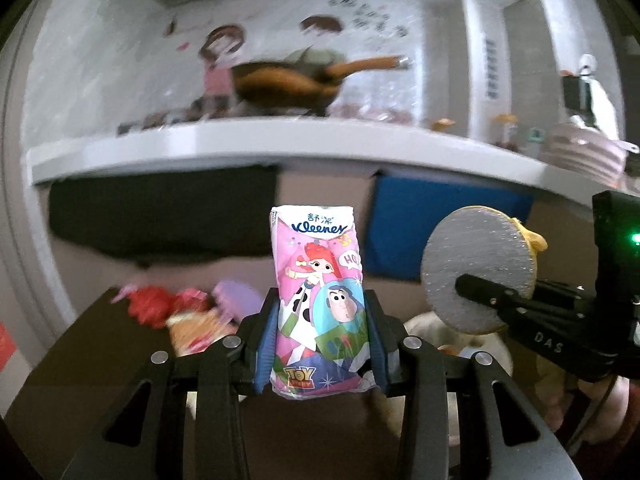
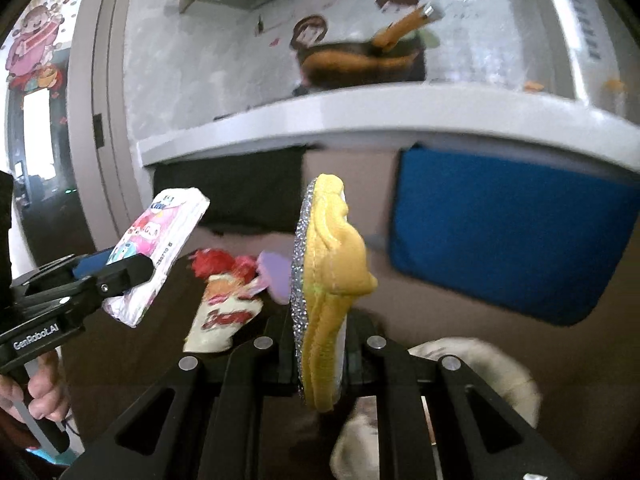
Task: Collect trash
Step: 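Carry the Kleenex pack and sponge over the bin and release both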
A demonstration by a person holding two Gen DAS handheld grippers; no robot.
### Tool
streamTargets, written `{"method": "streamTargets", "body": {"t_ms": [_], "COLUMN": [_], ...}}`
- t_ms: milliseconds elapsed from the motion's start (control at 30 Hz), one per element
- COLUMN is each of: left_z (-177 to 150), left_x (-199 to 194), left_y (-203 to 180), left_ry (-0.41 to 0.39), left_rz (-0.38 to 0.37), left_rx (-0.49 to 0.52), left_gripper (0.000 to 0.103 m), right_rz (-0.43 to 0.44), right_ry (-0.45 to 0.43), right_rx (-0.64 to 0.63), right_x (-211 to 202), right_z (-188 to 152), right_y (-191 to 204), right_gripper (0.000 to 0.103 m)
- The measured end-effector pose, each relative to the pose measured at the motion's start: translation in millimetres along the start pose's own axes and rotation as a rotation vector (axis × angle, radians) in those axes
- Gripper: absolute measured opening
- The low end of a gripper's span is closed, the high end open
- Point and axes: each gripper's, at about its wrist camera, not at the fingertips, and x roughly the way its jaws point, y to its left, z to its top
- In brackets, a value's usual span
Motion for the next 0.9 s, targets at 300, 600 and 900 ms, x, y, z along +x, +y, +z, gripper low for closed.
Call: {"method": "streamTargets", "body": {"t_ms": [300,600,900], "left_z": [21,7,-15], "left_x": [20,51,84], "left_y": [-64,-103,-113], "left_ry": [-0.017,0.041,0.118], "left_rz": [-0.095,-0.152,-0.163], "left_rx": [0.021,0.037,0.042], "left_gripper": [0.04,0.04,0.04], "right_rz": [-0.121,-0.171,-0.179], "right_ry": [-0.07,-0.069,-0.032], "right_rx": [0.016,0.08,0.137], "right_x": [-49,-61,-52], "right_z": [11,-3,-28], "right_y": [-48,-83,-112], "right_gripper": [0.013,0.013,0.013]}}
